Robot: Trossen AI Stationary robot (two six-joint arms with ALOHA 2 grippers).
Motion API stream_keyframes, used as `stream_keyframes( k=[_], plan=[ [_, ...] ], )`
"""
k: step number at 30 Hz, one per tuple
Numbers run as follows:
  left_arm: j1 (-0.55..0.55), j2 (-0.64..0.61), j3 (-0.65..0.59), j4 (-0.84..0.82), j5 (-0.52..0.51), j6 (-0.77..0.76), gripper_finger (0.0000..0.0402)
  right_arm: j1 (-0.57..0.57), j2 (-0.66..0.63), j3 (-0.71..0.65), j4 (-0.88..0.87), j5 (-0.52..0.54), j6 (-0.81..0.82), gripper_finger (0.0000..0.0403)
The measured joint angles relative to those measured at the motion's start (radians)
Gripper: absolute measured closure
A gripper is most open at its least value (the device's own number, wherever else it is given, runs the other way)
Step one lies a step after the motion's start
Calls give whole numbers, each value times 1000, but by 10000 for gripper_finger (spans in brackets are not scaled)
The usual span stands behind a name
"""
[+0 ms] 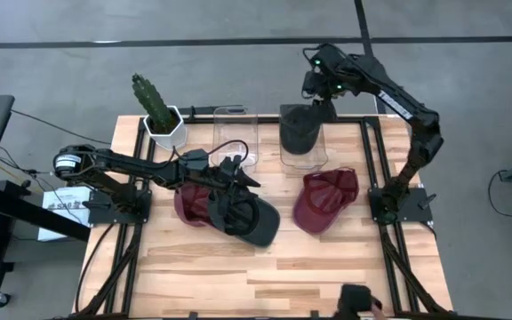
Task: Pick & Place hat
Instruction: Put the black cap into the transparent bin
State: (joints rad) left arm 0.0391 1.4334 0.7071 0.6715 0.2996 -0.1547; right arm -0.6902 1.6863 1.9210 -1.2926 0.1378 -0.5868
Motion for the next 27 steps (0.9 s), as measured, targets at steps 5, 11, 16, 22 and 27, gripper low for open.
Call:
stream_keyframes(
  k=[5,11,16,22,27],
  plan=[
    [0,-4,0,55,0,-31,242,59,-68,0,-1,-94,129,154],
    [-35,-6,0,54,7,-86,243,206,-120,0,-1,-139,174,154],
    [-127,-6,-9,52,10,-85,241,342,-130,0,-4,-139,282,154],
    [-258,-6,-63,53,-149,-81,242,504,-125,-32,-36,-139,417,154],
    [-345,-6,-106,68,-277,-86,242,636,-125,-149,-9,-138,457,154]
  ],
)
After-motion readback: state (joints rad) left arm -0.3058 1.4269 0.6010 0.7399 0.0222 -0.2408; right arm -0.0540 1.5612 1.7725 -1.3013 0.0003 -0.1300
